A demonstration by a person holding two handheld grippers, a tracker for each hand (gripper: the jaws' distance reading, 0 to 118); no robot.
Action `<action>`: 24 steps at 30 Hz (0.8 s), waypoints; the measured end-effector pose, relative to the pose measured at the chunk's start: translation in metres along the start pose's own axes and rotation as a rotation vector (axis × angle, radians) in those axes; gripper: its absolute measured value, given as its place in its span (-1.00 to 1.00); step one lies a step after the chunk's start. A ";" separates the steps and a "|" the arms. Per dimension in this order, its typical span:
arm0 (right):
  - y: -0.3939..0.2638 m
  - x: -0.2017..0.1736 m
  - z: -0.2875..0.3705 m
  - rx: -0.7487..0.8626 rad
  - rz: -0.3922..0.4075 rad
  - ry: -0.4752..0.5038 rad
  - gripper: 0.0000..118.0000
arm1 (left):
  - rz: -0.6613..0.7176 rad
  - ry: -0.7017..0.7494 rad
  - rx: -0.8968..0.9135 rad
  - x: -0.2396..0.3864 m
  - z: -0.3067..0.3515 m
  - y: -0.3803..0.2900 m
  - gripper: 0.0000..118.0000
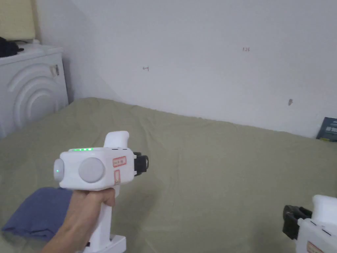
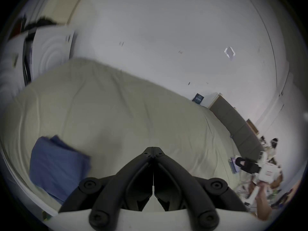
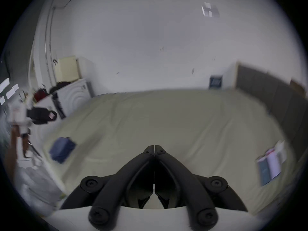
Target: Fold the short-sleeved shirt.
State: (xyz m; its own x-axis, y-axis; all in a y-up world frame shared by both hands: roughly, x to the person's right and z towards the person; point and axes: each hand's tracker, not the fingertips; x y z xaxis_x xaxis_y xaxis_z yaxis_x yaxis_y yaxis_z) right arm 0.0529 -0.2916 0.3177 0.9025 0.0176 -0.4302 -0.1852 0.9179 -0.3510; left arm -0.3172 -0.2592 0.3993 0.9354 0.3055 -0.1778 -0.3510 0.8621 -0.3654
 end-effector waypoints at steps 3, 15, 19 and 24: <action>0.012 0.002 0.019 0.086 0.001 -0.051 -0.99 | -0.060 -0.022 0.128 0.053 -0.007 -0.003 -1.00; 0.024 0.022 0.071 0.214 0.029 -0.134 -0.99 | -0.316 0.127 0.316 0.137 0.046 -0.023 -1.00; 0.027 0.027 0.074 0.214 0.022 -0.135 -0.99 | -0.309 0.140 0.293 0.129 0.046 -0.022 -1.00; 0.027 0.027 0.071 0.213 0.014 -0.130 -0.99 | -0.313 0.160 0.290 0.124 0.046 -0.022 -1.00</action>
State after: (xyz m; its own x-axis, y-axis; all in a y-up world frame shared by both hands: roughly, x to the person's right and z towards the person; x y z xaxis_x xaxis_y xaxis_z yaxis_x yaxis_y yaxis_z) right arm 0.0998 -0.2385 0.3560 0.9454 0.0690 -0.3186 -0.1244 0.9797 -0.1570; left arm -0.1919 -0.2214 0.4276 0.9685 -0.0341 -0.2465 -0.0051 0.9876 -0.1570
